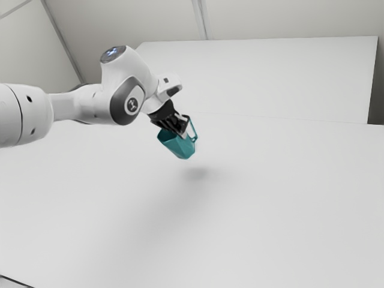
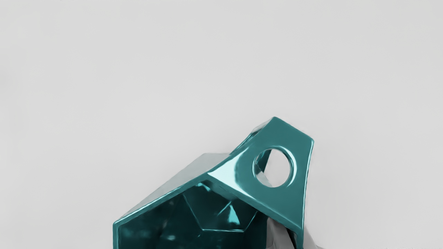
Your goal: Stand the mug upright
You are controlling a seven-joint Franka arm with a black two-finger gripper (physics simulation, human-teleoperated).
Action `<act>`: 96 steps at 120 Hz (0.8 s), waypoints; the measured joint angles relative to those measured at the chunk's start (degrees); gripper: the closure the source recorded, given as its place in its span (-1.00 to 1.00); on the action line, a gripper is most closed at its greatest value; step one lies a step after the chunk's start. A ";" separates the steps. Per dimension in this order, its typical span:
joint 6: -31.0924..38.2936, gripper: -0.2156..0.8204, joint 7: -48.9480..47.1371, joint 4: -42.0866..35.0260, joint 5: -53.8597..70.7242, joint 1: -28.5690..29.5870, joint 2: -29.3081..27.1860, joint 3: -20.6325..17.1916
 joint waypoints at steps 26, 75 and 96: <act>-7.73 0.93 -1.67 2.30 12.12 4.87 0.56 -2.03; -13.24 0.93 -1.93 4.51 12.52 11.43 7.63 -5.97; -13.62 0.93 -1.54 4.66 10.16 12.33 9.27 -6.81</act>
